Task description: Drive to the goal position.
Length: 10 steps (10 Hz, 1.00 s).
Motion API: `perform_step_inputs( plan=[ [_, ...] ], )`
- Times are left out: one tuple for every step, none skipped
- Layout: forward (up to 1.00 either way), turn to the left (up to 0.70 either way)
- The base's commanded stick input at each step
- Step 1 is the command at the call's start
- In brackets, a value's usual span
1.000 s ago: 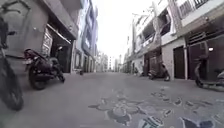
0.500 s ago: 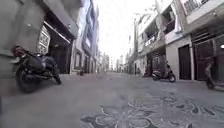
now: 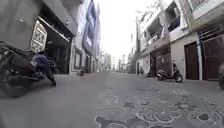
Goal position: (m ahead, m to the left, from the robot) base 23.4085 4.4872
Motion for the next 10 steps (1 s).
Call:
perform_step_inputs(
  plan=[
    [1.0, 0.0],
    [1.0, 0.0],
    [1.0, 0.0],
    [1.0, 0.0],
    [1.0, 0.0],
    [1.0, 0.0],
    [1.0, 0.0],
    [1.0, 0.0],
    [1.0, 0.0],
    [1.0, 0.0]
  ],
)
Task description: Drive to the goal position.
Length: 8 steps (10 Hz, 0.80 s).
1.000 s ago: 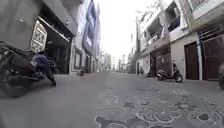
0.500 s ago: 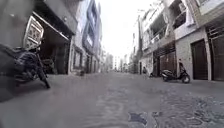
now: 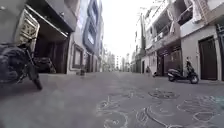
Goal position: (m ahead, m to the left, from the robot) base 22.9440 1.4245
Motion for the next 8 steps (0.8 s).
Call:
perform_step_inputs(
  plan=[
    [1.0, 0.0],
    [1.0, 0.0],
    [1.0, 0.0],
    [1.0, 0.0],
    [1.0, 0.0],
    [1.0, 0.0],
    [1.0, 0.0],
    [1.0, 0.0]
  ],
)
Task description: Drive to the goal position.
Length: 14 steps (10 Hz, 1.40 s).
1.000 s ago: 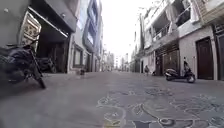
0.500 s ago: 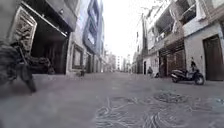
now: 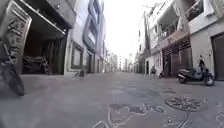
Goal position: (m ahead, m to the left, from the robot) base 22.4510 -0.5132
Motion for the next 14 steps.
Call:
perform_step_inputs(
  plan=[
    [1.0, 0.0],
    [1.0, 0.0],
    [1.0, 0.0],
    [1.0, 0.0],
    [1.0, 0.0],
    [1.0, 0.0],
    [1.0, 0.0],
    [1.0, 0.0],
    [1.0, -0.16],
    [1.0, -0.36],
    [1.0, -0.4],
    [1.0, -0.25],
    [1.0, 0.0],
    [1.0, 0.0]
  ],
)
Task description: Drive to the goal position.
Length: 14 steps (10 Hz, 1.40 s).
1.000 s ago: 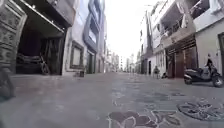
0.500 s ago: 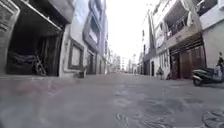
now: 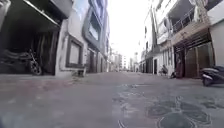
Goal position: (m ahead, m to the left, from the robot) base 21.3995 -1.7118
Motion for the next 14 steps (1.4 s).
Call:
perform_step_inputs(
  plan=[
    [1.0, 0.0],
    [1.0, 0.0],
    [1.0, 0.0],
    [1.0, 0.0],
    [1.0, 0.0],
    [1.0, 0.0],
    [1.0, 0.0],
    [1.0, 0.0],
    [1.0, 0.0],
    [1.0, 0.0],
    [1.0, 0.0],
    [1.0, 0.0],
    [1.0, 0.0],
    [1.0, 0.0]
  ],
)
